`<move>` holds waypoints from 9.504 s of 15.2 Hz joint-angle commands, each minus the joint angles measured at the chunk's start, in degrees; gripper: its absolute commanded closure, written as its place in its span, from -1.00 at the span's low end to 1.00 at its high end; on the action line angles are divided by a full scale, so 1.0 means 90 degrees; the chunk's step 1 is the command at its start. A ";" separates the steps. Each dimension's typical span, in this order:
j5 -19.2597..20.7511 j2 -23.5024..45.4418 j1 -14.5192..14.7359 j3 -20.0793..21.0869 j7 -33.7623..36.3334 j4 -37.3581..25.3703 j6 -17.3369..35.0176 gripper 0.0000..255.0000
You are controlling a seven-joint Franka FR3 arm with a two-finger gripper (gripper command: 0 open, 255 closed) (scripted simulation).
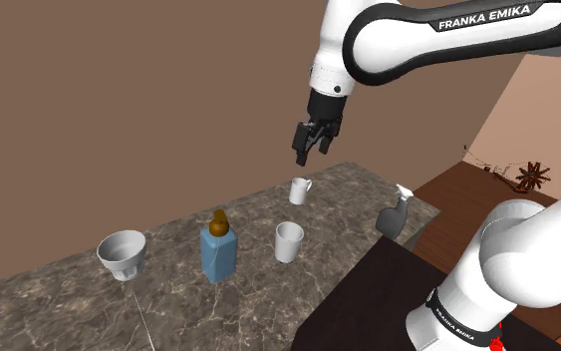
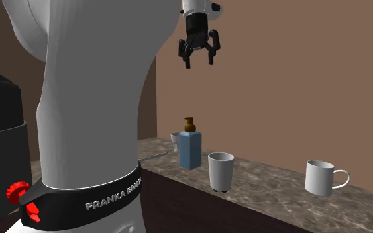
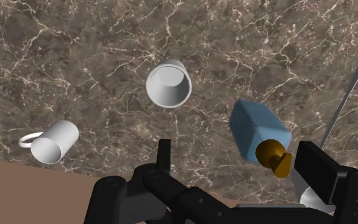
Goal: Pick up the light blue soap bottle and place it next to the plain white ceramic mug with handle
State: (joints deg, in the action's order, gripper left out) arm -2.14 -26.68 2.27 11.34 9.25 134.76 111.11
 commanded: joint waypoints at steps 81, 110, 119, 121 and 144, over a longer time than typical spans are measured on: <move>0.0672 0.4071 0.0457 0.0893 0.1443 -0.3796 -0.0051 1.00; 0.0552 0.3854 0.0231 0.0766 0.0964 -0.5616 -0.2064 1.00; 0.0326 0.3276 -0.0550 0.0162 -0.0405 -0.4497 -0.1480 1.00; 0.0306 0.3228 -0.0705 0.0021 -0.0701 -0.4348 -0.1376 1.00; 0.0174 0.4478 -0.2415 -0.1404 -0.3857 -0.4948 -0.0725 1.00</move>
State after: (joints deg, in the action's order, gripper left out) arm -0.45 12.54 -18.77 -0.86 -24.23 91.37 104.60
